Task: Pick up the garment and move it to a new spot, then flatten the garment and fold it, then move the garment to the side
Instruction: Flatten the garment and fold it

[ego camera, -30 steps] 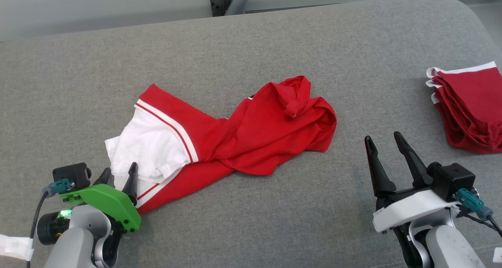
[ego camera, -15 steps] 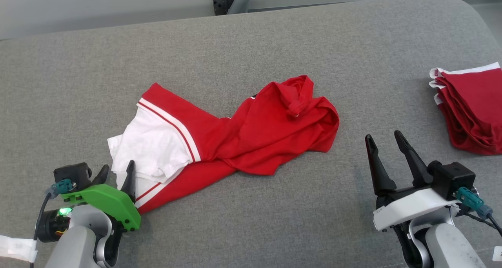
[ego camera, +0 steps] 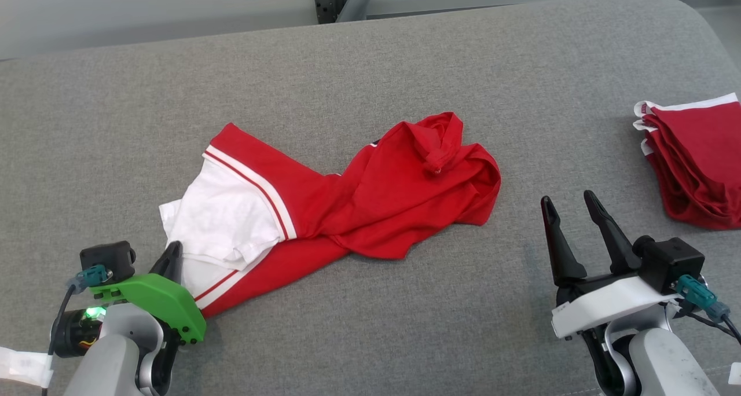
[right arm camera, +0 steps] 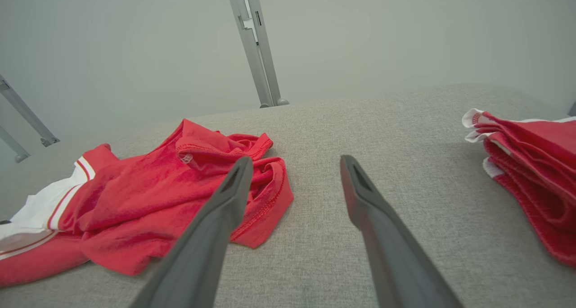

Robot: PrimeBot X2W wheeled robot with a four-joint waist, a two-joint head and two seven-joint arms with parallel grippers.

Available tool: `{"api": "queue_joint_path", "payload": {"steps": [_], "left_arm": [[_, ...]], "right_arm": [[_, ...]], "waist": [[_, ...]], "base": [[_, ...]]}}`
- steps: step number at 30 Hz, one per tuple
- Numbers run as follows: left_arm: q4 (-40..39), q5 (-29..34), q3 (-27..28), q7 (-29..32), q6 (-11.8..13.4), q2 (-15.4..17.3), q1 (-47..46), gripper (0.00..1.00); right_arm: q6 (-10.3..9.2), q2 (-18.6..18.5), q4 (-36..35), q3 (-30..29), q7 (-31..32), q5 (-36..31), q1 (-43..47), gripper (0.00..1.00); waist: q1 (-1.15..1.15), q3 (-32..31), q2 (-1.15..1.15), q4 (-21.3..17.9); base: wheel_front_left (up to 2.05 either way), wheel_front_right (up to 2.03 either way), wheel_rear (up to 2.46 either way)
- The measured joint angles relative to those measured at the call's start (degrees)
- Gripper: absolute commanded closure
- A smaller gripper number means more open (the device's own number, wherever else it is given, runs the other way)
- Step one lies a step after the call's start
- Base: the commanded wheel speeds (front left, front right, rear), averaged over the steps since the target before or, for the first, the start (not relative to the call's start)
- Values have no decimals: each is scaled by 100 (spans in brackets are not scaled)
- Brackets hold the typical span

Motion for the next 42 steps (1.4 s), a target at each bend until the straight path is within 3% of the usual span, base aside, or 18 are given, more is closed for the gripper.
{"api": "queue_joint_path", "payload": {"steps": [13,14,15,18,24,42], "left_arm": [[-191,-7,-7,-133,83,33,32,100],[-244,-2,47,-314,166,27,35,85],[-322,35,120,-555,255,27,25,0],[-445,149,215,-1125,341,-1,14,0],[-699,219,309,-1534,423,-122,104,0],[-2376,709,202,-1432,980,-140,1603,0]], "right_arm": [[0,0,1,-36,-15,0,4,0],[0,0,-1,-37,-15,0,4,0],[0,-1,-2,-38,-15,0,4,0],[0,-3,-2,-36,-15,-1,4,0],[0,-25,19,-31,12,-20,18,0],[0,-209,-70,147,313,-147,425,0]], "waist": [[0,-30,0,51],[0,-32,0,57],[1,-34,0,64],[0,-51,0,74],[1,-172,0,112],[0,-884,0,234]], "base": [[0,0,0],[0,0,0],[0,0,0],[0,0,0],[0,0,0],[0,0,0]]}}
